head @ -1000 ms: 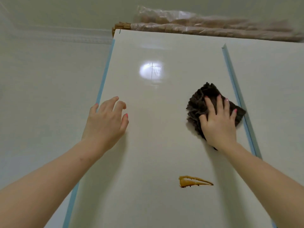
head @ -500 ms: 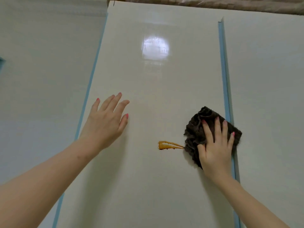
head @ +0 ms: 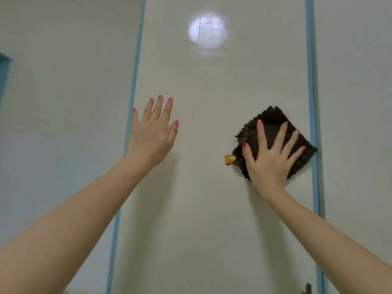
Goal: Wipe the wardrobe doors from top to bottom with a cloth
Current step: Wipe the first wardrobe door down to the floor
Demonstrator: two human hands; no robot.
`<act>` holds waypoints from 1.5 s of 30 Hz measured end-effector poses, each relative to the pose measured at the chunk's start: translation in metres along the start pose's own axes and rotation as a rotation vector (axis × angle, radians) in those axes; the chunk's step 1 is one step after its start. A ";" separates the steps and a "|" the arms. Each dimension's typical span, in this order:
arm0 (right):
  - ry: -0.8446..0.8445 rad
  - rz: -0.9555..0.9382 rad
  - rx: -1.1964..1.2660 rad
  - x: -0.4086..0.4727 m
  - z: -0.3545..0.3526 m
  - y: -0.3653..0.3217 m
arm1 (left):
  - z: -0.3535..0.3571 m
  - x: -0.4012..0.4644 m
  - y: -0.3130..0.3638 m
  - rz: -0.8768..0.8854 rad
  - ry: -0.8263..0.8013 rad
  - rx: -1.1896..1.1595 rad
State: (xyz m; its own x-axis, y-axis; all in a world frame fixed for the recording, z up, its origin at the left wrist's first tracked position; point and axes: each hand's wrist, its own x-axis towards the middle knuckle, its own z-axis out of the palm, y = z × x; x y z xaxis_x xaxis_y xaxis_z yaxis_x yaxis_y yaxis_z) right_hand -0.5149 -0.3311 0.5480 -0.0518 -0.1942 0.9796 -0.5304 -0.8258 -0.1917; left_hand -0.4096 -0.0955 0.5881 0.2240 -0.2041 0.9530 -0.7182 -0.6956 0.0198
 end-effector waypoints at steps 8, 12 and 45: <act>0.043 -0.277 0.116 -0.040 0.024 -0.150 | -0.007 -0.020 -0.023 -0.110 0.012 -0.162; -0.069 -0.434 0.151 -0.042 0.023 -0.209 | -0.002 -0.032 -0.039 -0.135 0.005 -0.177; 0.132 -0.019 0.134 -0.005 0.001 0.038 | 0.023 -0.087 -0.010 -0.103 0.024 -0.345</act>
State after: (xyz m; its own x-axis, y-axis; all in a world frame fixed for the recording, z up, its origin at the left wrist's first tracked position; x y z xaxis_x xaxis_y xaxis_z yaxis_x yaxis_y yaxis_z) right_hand -0.5335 -0.3619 0.5359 -0.1578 -0.1140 0.9809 -0.4153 -0.8935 -0.1706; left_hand -0.4068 -0.0871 0.4981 0.2941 -0.1263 0.9474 -0.8737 -0.4374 0.2129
